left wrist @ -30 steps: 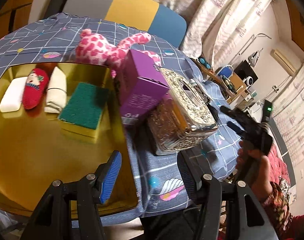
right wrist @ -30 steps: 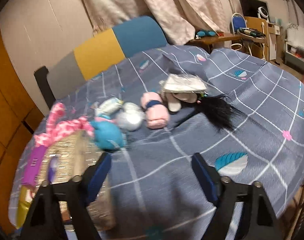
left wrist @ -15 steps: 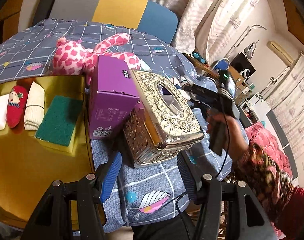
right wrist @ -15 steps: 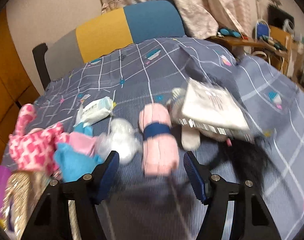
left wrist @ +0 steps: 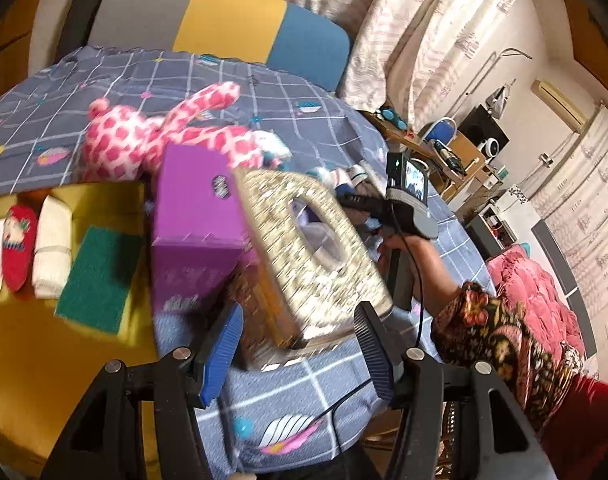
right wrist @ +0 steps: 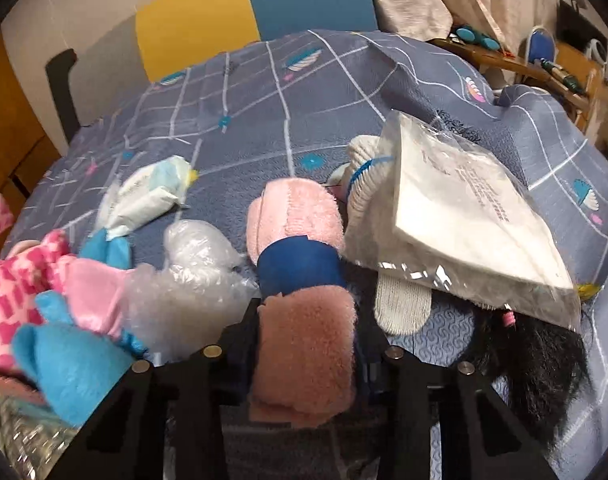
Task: Organize soft objects
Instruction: 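Move to the bed items and grasp the pink rolled towel with the right tool, then grasp the blue plush toy with the left tool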
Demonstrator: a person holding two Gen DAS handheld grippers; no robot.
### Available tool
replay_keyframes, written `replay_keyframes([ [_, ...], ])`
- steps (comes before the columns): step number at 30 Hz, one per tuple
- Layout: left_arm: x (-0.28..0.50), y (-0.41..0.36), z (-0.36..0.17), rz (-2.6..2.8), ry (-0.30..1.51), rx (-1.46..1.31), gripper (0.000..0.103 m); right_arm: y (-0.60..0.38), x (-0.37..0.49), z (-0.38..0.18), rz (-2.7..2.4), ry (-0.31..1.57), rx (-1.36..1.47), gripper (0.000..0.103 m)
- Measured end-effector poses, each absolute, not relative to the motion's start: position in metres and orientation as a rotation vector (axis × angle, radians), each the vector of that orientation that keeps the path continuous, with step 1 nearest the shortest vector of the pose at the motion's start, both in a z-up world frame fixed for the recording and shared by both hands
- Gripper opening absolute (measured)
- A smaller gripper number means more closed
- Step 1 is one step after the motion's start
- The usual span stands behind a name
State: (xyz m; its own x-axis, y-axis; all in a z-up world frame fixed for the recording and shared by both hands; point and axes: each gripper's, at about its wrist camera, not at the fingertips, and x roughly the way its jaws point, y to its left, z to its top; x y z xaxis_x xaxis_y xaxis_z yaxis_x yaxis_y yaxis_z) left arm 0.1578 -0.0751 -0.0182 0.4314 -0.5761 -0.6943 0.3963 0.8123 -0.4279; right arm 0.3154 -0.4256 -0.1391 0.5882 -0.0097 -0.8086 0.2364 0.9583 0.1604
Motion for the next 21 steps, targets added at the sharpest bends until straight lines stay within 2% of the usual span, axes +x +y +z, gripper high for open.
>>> replay_keyframes([
  [10,0.196,-0.135,0.016,-0.644,0.89,-0.137,0.059,-0.433,0.245,-0.123,-0.128,0.883,0.287,0.038],
  [21,0.276,-0.213,0.014,-0.582,0.986,0.037,0.061,-0.432,0.198,-0.143,-0.152,0.815,0.274,0.038],
])
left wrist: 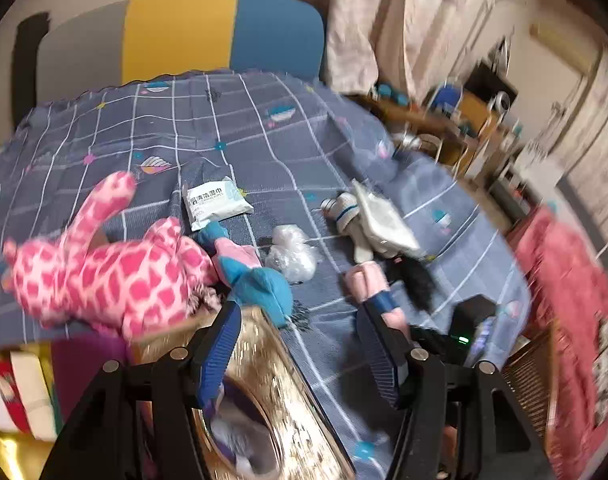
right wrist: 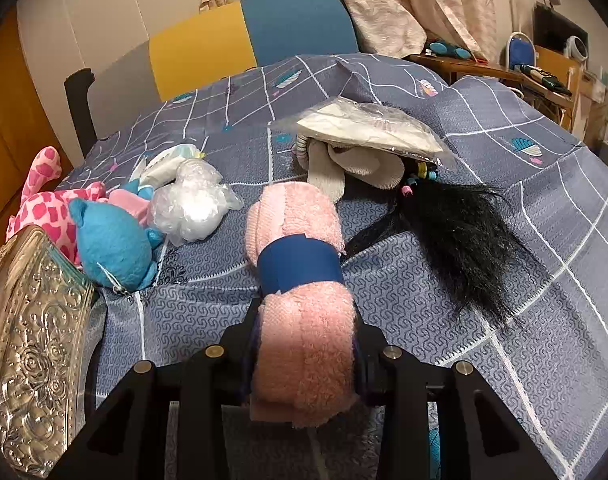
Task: Organize soft objects
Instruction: 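Grasp the blue plush toy with the left tool, then carry the blue plush toy into the gold tray and open the left tool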
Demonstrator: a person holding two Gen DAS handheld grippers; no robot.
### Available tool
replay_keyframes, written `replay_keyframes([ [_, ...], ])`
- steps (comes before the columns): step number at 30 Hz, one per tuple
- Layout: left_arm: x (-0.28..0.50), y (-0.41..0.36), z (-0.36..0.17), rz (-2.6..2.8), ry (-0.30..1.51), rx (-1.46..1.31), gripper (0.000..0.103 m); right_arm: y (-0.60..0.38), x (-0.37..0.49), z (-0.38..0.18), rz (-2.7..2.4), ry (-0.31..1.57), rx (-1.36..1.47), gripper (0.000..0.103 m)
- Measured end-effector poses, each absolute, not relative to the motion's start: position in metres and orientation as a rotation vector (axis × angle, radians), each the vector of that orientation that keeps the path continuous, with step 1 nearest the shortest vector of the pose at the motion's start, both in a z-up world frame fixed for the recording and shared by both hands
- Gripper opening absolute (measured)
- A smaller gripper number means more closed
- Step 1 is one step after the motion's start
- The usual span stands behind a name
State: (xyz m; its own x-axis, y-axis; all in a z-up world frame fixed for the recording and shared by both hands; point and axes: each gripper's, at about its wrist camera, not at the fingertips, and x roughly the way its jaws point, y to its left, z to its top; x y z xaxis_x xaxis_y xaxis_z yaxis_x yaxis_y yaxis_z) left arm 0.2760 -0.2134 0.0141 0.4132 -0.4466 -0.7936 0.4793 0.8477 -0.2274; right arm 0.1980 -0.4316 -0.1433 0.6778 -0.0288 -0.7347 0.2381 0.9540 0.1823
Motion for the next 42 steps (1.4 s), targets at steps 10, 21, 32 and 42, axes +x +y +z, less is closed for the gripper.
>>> replay_keyframes([
  [10,0.351,-0.256,-0.037,-0.421,1.232,0.14,0.063,-0.427,0.194,-0.148,-0.166,0.785,0.248,0.039],
  [21,0.383,-0.288,-0.1,-0.351,1.503,0.287,0.063,-0.433,0.191,-0.15,-0.148,0.763,0.285,0.04],
  [32,0.369,-0.262,-0.089,-0.39,1.417,0.06,0.051,-0.434,0.191,-0.151,-0.144,0.752,0.296,0.04],
  [42,0.328,-0.239,-0.036,-0.552,1.216,-0.029,0.051,-0.429,0.191,-0.15,-0.156,0.758,0.276,0.04],
])
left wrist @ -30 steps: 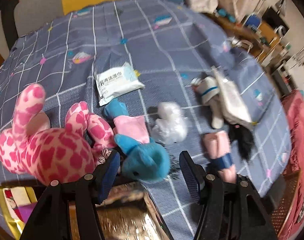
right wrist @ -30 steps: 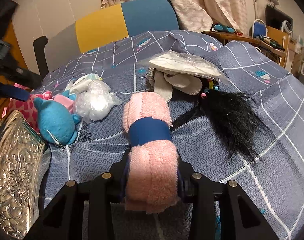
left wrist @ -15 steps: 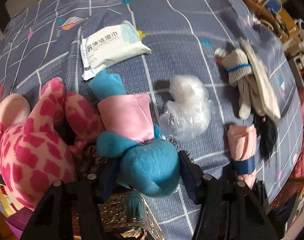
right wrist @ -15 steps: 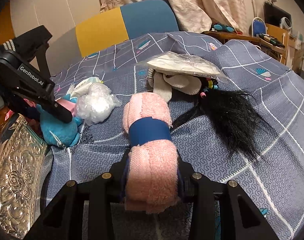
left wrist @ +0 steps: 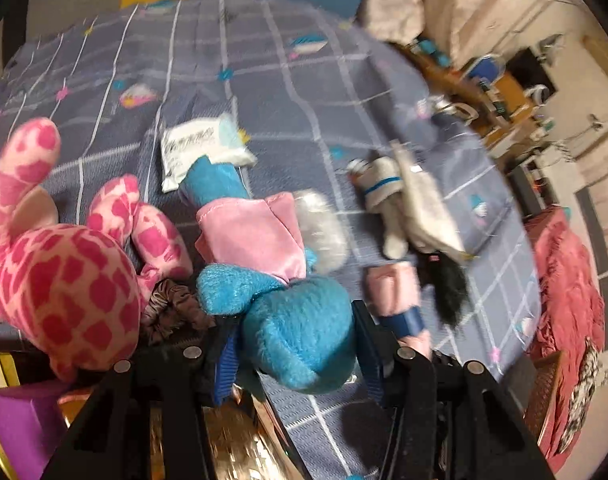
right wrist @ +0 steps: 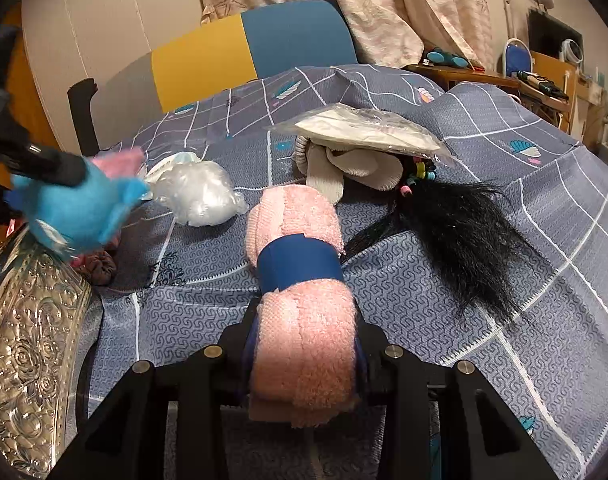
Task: Organize soft objects
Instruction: 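Carry the blue plush toy into the gold tray and open the left tool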
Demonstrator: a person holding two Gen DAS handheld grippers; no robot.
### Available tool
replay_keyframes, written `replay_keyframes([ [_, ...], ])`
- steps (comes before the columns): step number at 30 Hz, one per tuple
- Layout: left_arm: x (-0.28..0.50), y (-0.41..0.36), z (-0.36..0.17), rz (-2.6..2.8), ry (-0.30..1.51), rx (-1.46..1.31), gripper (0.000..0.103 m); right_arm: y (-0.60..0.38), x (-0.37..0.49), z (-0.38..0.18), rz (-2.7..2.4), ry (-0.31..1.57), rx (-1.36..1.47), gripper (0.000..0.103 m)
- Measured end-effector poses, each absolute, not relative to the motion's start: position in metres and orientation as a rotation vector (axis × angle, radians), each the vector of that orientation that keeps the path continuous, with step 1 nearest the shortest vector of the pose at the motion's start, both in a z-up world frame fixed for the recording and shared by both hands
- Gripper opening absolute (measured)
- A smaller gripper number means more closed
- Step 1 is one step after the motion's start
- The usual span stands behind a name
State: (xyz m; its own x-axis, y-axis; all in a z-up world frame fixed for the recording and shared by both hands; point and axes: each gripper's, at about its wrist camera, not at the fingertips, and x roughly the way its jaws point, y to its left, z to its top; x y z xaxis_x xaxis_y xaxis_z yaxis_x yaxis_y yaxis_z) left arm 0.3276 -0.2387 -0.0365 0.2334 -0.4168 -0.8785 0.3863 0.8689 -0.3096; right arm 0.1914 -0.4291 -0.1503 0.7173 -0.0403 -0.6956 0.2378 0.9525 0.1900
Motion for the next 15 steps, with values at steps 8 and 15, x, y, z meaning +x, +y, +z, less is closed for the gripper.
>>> replay_keyframes([
  [8,0.279,-0.227,-0.009,-0.69,1.054,-0.053,0.051,-0.426,0.194,-0.15,-0.173,0.765,0.249,0.04],
  [15,0.245,-0.202,0.003,-0.711,0.969,-0.066,0.051,-0.421,0.196,-0.151,-0.195,0.775,0.209,0.04],
])
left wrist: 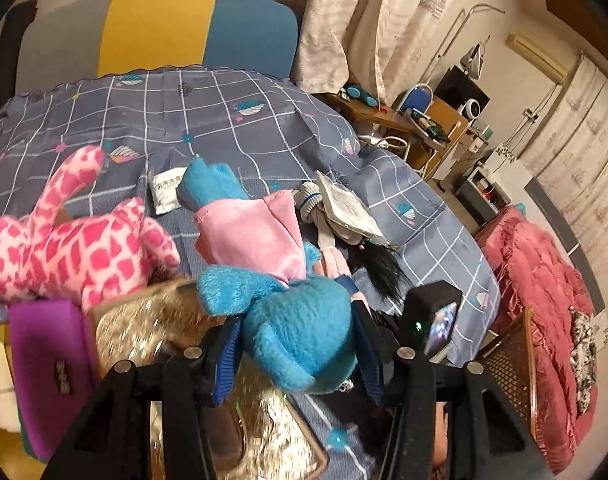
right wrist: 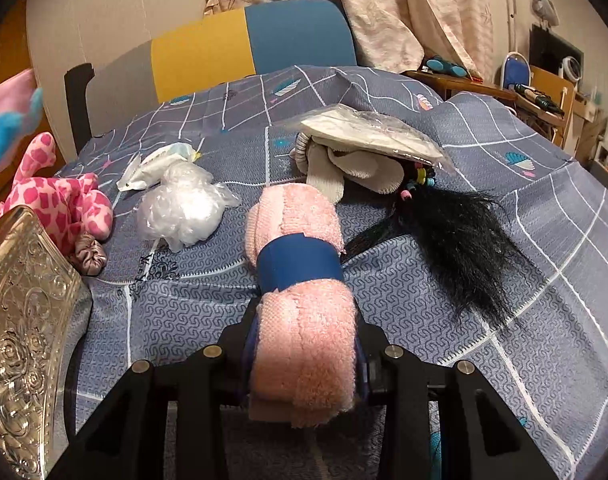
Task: Organize soft objects
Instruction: 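Carry the blue plush toy into the gold tray and open the left tool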
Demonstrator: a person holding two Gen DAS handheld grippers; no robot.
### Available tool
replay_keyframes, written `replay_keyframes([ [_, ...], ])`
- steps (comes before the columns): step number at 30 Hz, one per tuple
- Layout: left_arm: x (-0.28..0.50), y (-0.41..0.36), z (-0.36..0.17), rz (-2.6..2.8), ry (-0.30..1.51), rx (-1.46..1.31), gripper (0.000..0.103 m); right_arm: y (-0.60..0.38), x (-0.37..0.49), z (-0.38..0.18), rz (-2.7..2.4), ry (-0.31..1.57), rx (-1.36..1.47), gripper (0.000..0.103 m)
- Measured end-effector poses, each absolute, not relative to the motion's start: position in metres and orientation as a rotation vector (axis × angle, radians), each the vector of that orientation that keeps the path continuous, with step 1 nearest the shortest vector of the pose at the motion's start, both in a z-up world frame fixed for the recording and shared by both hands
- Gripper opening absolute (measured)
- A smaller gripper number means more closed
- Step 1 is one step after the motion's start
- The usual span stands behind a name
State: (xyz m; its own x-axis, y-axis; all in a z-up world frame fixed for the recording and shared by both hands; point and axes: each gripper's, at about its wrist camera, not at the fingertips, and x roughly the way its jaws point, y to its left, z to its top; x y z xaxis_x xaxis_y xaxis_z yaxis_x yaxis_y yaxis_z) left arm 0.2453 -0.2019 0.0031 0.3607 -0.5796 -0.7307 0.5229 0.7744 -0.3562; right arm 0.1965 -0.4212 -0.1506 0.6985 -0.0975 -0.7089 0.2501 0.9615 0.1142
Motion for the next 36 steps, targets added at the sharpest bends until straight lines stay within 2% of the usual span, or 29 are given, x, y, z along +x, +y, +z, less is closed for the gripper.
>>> replay_keyframes([
  [13,0.21,-0.136,0.01,-0.705,0.89,-0.206,0.051,-0.413,0.198,-0.15,-0.23,0.784,0.151,0.04],
  [22,0.184,-0.06,0.02,-0.572,0.778,-0.264,0.051,-0.41,0.196,-0.149,-0.238,0.78,0.133,0.039],
  [36,0.172,0.082,-0.044,-0.275,0.885,-0.431,0.051,-0.398,0.193,-0.143,-0.275,0.751,0.053,0.039],
])
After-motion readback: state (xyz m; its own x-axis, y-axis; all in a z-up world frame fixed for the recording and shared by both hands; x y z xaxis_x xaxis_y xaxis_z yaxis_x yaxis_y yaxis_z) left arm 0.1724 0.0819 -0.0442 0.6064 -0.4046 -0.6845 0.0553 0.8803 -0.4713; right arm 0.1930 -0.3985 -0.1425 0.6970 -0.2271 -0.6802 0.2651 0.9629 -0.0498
